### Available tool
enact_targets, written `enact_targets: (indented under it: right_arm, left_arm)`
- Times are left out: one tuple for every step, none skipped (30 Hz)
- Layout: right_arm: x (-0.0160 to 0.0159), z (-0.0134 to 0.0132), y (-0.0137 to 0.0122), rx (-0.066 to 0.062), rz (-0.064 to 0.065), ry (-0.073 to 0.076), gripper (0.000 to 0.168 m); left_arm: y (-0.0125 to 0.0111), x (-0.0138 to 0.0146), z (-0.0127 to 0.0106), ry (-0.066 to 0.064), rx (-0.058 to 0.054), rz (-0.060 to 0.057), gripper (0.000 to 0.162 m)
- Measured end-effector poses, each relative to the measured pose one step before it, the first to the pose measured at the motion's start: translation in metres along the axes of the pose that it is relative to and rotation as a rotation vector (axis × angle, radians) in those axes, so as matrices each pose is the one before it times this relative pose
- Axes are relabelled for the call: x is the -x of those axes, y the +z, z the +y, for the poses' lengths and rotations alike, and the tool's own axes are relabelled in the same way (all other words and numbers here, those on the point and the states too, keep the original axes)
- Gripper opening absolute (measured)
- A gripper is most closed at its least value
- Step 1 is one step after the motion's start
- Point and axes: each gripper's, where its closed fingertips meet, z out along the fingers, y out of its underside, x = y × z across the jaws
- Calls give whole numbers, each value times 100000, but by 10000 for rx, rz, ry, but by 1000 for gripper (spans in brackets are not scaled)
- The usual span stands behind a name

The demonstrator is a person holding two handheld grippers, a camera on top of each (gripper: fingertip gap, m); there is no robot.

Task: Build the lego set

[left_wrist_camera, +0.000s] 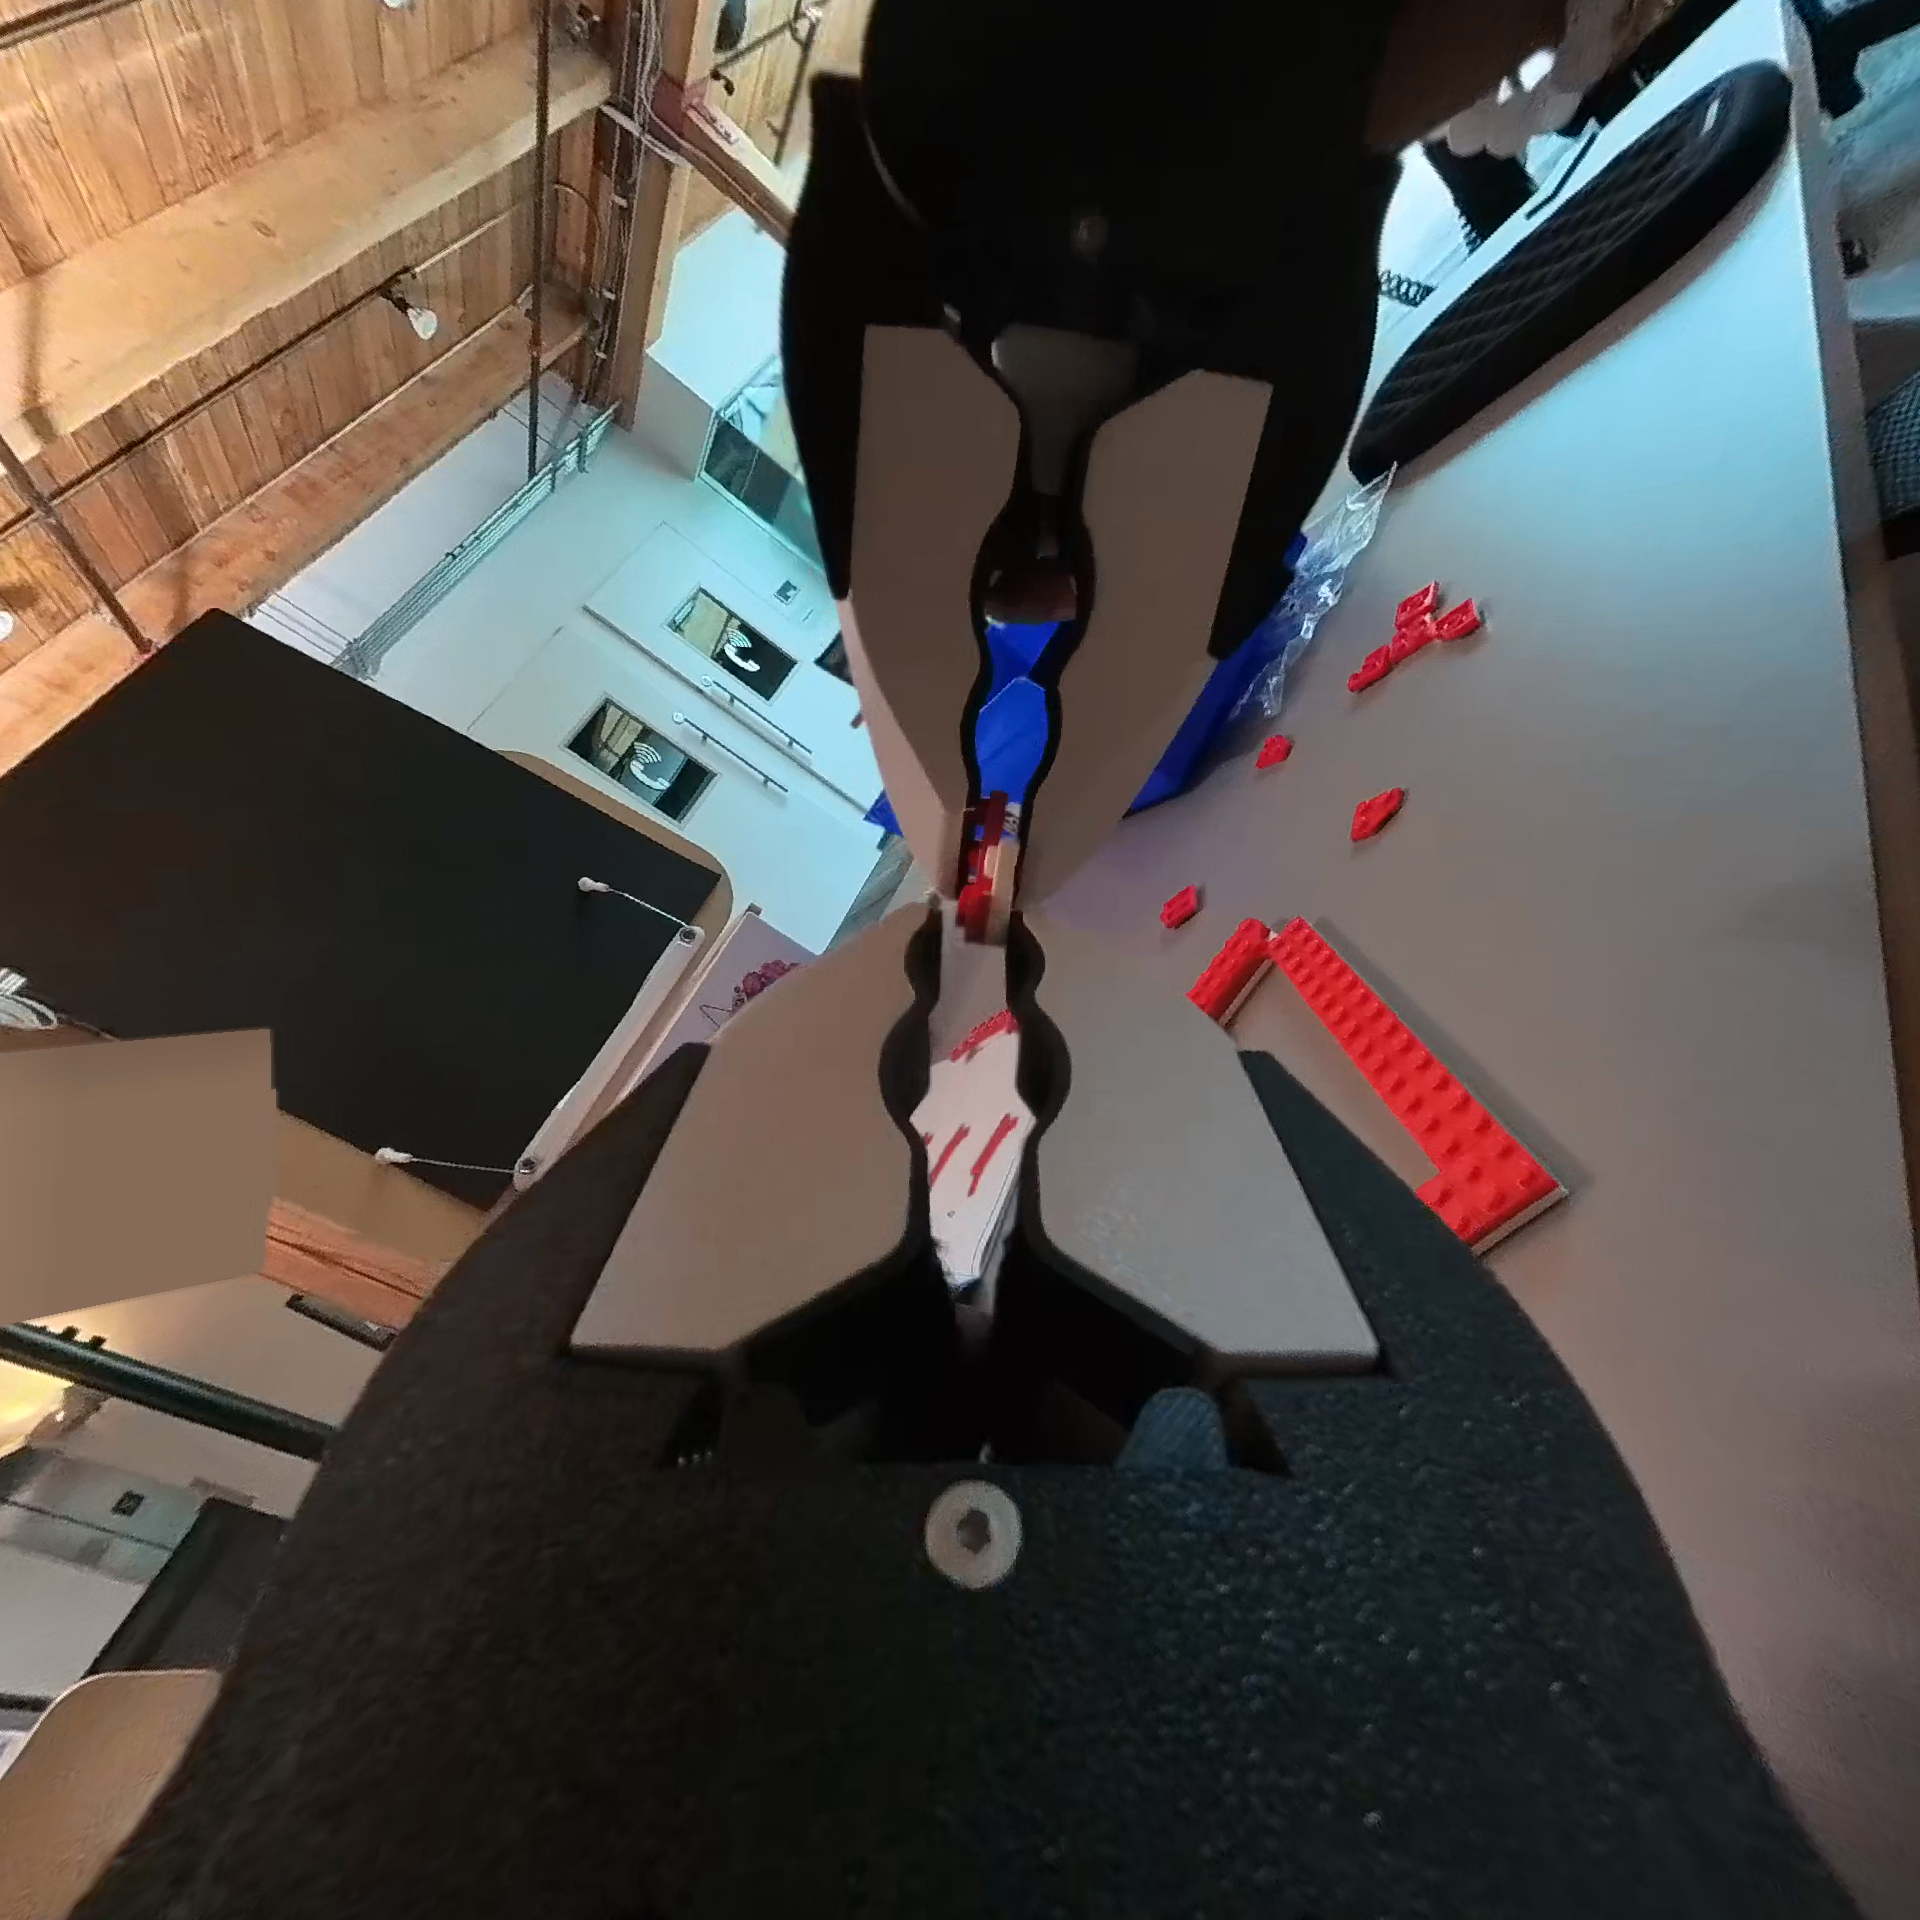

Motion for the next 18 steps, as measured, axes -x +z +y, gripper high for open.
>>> enact_targets:
  right_arm:
    - [49,-11,-108,-153,-54,88,9]
    - [3,-14,-84,-121,-51,118,9]
    - [-6,-18,-73,-88,-33,65,9]
    - [19,2,-62,-48,-28,-39,9]
    - [14,32,-31,-11,-8,-72,9]
    - [-22,27,-4,-12,47,-35,9]
    - [-30,6,15,-31,89,51,9]
    - [6,8,7,-15,62,178,9]
    - [40,79,-95,41,1,302,16]
    - [-6,177,-257,67,-9,445,23]
    - [-149,256,-457,54,73,569,30]
    - [-150,277,-634,-32,120,606,37]
    - [-121,500,-701,37,137,604,34]
    - [-166,1035,-676,278,179,703,32]
    - [-92,1705,-568,563,107,882,31]
    - [71,2290,-440,797,0,1080,29]
    - [-79,2707,-315,916,99,1262,27]
    - [-5,2671,-180,781,57,1382,27]
  left_arm:
    - [-9,-65,-51,53,-21,-2,11]
    - [28,-123,-81,139,-5,28,9]
    - [36,-12,-101,150,10,-62,9]
    - [43,-32,-53,143,23,-32,9]
    - [46,-86,-11,63,20,21,9]
    - [28,-53,10,-87,-4,19,8]
    - [0,15,38,-165,-19,0,7]
    - [-2,13,72,-122,8,-4,7]
    - [5,137,224,-60,118,-113,7]
    - [-13,134,341,67,164,-112,7]
    - [-36,83,337,67,105,-85,7]
    - [-42,163,337,-37,59,-130,7]
    - [5,123,475,-98,123,-87,7]
    - [62,95,588,-78,151,-48,7]
    - [75,100,722,-34,182,-76,7]
    - [64,96,731,74,167,-110,7]
    - [57,48,745,115,199,-98,7]
    - [52,59,710,99,223,-118,7]
